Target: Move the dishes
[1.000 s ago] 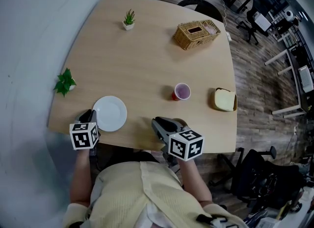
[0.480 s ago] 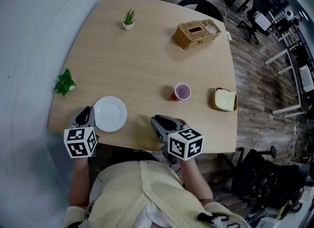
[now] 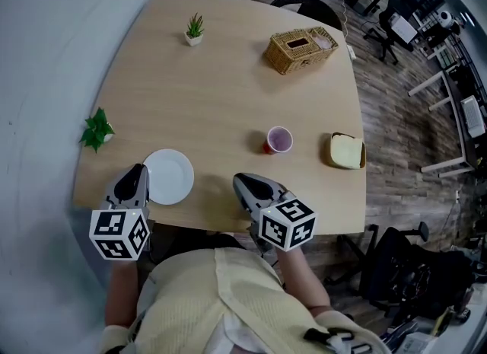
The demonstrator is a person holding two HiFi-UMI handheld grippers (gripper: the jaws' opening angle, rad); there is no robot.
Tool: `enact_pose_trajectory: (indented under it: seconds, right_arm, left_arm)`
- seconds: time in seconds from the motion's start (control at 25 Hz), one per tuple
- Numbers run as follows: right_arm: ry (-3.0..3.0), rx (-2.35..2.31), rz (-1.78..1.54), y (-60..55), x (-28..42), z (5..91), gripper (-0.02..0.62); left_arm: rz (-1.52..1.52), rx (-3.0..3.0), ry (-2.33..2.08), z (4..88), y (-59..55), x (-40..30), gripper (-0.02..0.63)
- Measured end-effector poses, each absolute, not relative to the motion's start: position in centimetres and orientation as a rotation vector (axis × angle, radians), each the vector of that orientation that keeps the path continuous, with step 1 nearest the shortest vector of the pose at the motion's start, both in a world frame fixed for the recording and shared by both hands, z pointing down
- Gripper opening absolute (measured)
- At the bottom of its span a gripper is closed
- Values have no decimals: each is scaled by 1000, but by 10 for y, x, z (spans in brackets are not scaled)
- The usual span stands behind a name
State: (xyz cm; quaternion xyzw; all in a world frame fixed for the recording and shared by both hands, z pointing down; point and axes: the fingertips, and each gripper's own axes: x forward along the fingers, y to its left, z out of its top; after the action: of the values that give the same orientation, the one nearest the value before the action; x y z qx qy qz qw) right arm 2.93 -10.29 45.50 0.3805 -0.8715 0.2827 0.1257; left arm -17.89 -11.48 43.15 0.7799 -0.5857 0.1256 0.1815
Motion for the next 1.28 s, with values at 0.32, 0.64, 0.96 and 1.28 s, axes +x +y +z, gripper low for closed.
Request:
enact_pose_trajectory:
  seconds: [0.32, 0.64, 0.96, 1.28]
  right_arm:
    - [-2577, 1139, 749, -102, 31, 441, 15]
    - [-2598, 1150, 711, -99, 29, 428, 15]
    - [-2615, 1182, 684, -97, 30, 414, 15]
    - [-2553, 1193, 727, -94, 34, 437, 15]
  left_arm:
    - [355, 2235, -1600, 424, -103, -165, 41]
    - [345, 2249, -1566, 423, -100, -157, 41]
    - [332, 2285, -1553, 413, -98, -152, 41]
    - [442, 2279, -1568, 431, -93, -154, 41]
